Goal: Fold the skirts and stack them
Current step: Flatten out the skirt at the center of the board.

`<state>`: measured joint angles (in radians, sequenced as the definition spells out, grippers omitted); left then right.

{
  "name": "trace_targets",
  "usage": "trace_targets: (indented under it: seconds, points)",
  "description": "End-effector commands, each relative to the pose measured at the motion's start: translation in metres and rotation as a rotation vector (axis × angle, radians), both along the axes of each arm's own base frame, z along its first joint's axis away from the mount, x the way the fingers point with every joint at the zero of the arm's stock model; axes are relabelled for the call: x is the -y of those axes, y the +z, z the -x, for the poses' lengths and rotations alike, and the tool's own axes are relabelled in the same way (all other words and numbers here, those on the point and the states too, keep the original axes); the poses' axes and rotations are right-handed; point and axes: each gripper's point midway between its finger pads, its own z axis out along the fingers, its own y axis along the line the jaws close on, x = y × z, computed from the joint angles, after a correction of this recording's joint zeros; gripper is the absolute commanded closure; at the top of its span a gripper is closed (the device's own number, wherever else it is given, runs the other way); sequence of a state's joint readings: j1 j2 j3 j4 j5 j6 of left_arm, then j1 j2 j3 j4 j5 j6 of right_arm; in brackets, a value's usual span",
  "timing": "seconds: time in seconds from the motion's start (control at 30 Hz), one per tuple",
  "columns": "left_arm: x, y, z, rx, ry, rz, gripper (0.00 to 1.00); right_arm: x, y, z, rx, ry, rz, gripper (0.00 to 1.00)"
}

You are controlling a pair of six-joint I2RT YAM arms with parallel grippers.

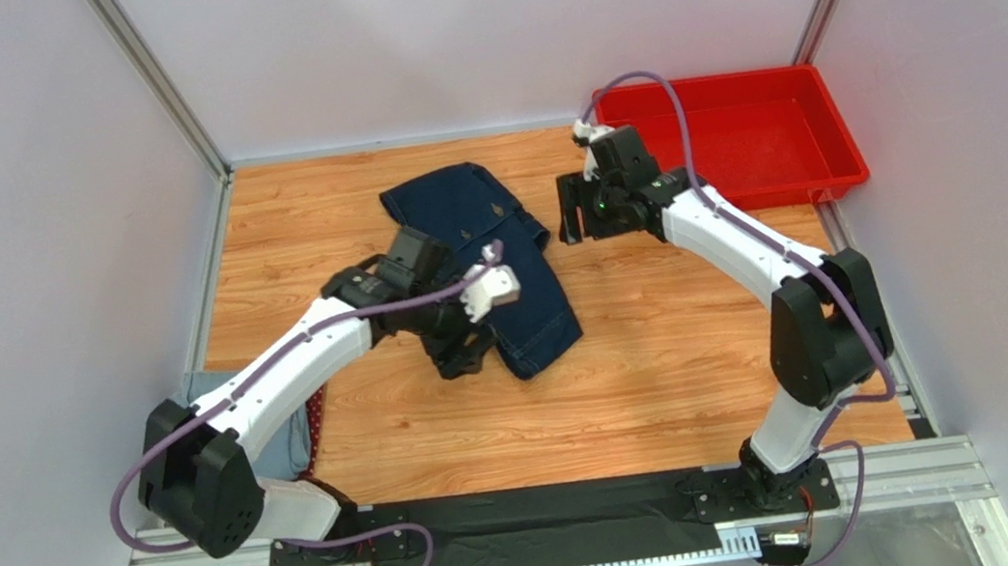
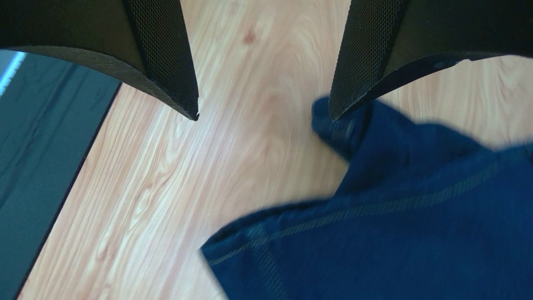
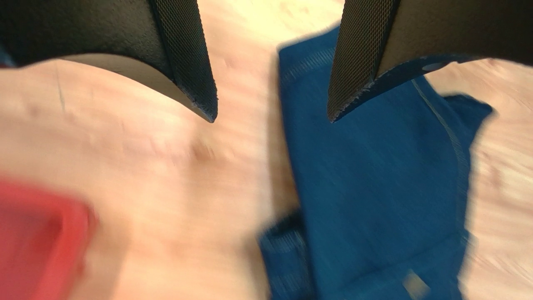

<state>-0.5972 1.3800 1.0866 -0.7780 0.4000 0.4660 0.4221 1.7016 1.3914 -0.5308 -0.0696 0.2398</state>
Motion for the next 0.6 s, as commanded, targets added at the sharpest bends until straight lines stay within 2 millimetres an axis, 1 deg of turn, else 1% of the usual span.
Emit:
trace_targets:
  seconds: [0.0, 0.03, 0.07, 0.1, 0.13, 0.17, 0.2, 0.23, 0.27, 0.33, 0.37, 0.43, 0.53, 0.57]
  points:
    - [0.037, 0.000, -0.028, 0.194, -0.074, -0.059, 0.18, 0.019, -0.031, 0.021, -0.074, -0.059, -0.051, 0.34]
    - [0.053, -0.004, -0.022, 0.232, -0.147, -0.083, 0.17, 0.025, -0.031, 0.024, -0.077, -0.075, -0.061, 0.34]
    - [0.058, -0.010, -0.027, 0.283, -0.166, -0.121, 0.17, 0.034, -0.044, 0.032, -0.115, -0.089, -0.065, 0.34]
    - [0.060, -0.027, -0.025, 0.291, -0.208, -0.170, 0.15, 0.037, -0.045, 0.034, -0.118, -0.099, -0.072, 0.34]
    - [0.070, -0.034, -0.018, 0.320, -0.263, -0.197, 0.15, 0.041, -0.046, 0.036, -0.121, -0.104, -0.075, 0.34]
    - [0.072, -0.038, -0.023, 0.384, -0.321, -0.236, 0.14, 0.047, -0.046, 0.040, -0.118, -0.111, -0.079, 0.34]
    - [0.074, -0.047, -0.024, 0.406, -0.346, -0.264, 0.10, 0.049, -0.046, 0.042, -0.114, -0.110, -0.079, 0.34]
    - [0.076, -0.053, -0.022, 0.434, -0.369, -0.286, 0.10, 0.051, -0.045, 0.042, -0.113, -0.112, -0.082, 0.34]
    - [0.081, -0.050, -0.032, 0.495, -0.363, -0.298, 0.09, 0.053, -0.045, 0.044, -0.113, -0.111, -0.083, 0.34]
    - [0.088, -0.048, -0.040, 0.533, -0.348, -0.306, 0.09, 0.054, -0.044, 0.046, -0.113, -0.105, -0.094, 0.34]
    - [0.091, -0.043, -0.045, 0.555, -0.328, -0.301, 0.10, 0.054, -0.044, 0.046, -0.115, -0.101, -0.095, 0.34]
    - [0.095, -0.038, -0.048, 0.564, -0.322, -0.291, 0.12, 0.053, -0.044, 0.048, -0.114, -0.095, -0.097, 0.34]
    - [0.093, -0.046, -0.046, 0.553, -0.353, -0.312, 0.14, 0.054, -0.045, 0.047, -0.114, -0.097, -0.098, 0.34]
    - [0.093, -0.048, -0.049, 0.568, -0.349, -0.323, 0.14, 0.052, -0.044, 0.046, -0.109, -0.092, -0.102, 0.34]
